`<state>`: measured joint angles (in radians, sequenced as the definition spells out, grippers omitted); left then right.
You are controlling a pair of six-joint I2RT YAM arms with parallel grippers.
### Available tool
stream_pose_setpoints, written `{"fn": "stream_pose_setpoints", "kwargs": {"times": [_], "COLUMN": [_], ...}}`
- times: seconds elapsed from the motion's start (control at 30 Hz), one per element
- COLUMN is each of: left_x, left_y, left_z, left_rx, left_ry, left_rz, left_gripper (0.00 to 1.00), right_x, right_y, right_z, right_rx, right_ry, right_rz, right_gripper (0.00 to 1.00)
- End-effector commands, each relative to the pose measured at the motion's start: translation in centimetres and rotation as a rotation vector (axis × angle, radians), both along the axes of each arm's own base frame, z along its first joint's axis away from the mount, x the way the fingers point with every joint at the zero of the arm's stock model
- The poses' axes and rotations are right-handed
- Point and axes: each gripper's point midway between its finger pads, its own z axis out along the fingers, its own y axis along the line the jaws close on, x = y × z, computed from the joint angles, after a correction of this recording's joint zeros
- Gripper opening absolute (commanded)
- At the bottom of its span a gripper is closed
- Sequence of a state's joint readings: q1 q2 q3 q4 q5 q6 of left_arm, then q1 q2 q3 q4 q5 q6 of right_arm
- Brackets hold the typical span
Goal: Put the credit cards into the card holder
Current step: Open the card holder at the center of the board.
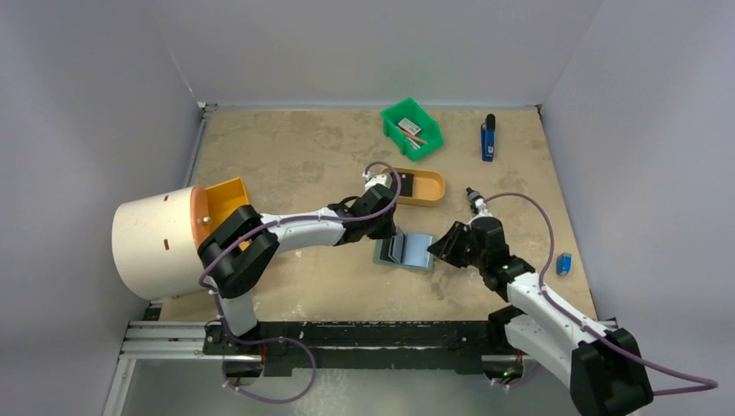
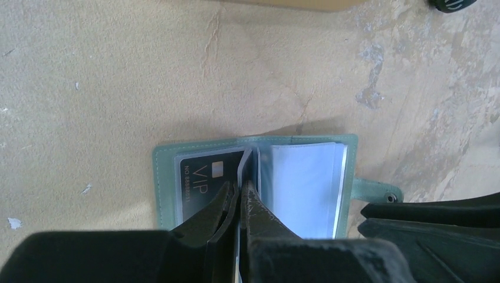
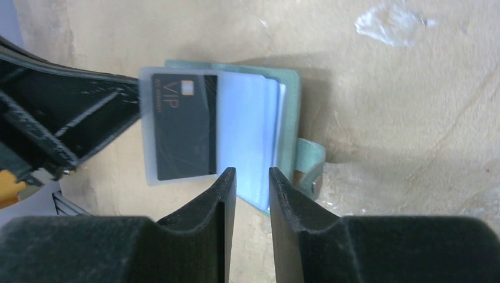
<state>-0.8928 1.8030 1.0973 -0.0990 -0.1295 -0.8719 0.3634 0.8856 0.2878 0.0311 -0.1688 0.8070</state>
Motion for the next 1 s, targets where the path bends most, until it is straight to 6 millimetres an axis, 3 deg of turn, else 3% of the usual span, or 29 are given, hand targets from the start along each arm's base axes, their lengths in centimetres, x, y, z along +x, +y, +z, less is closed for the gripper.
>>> {"fn": "stream_pose_setpoints", "kwargs": {"times": [0.0,0.2,0.43,0.73,0.97], "left_x": [0.1,0.0,-0.2,-0.6,-0.8], "left_y": [1.3,1.6,1.9,3.6,6.9], "left_z": [0.4,0.2,-0.1,0.4,2.6], "left_rx": [0.026,0.031,0.038,0.076,0.126], "left_ry": [-0.016,-0.013,-0.003,-0.013,-0.075], "left_rz": [0.042,0.054,0.058,0.091,0.161], "left_gripper": [0.00,0.00,0.00,0.01,0.30], "right_x": [2.3,3.2,3.7,4.4,4.6], "right_y": [0.9,4.3,7.4,9.9,10.7], "right_z": [3.8,5.3,4.4,2.7,1.3], "right_rx": [0.005,0.127,0.138,0.110,0.108], "right_ry": [-0.134,-0.158,-0.115,-0.074,-0.047], "right_rz": [0.049,0.186,0.293,0.362,0.397], "right_gripper": [0.31,0.30,0.28,0.27,0.27]}}
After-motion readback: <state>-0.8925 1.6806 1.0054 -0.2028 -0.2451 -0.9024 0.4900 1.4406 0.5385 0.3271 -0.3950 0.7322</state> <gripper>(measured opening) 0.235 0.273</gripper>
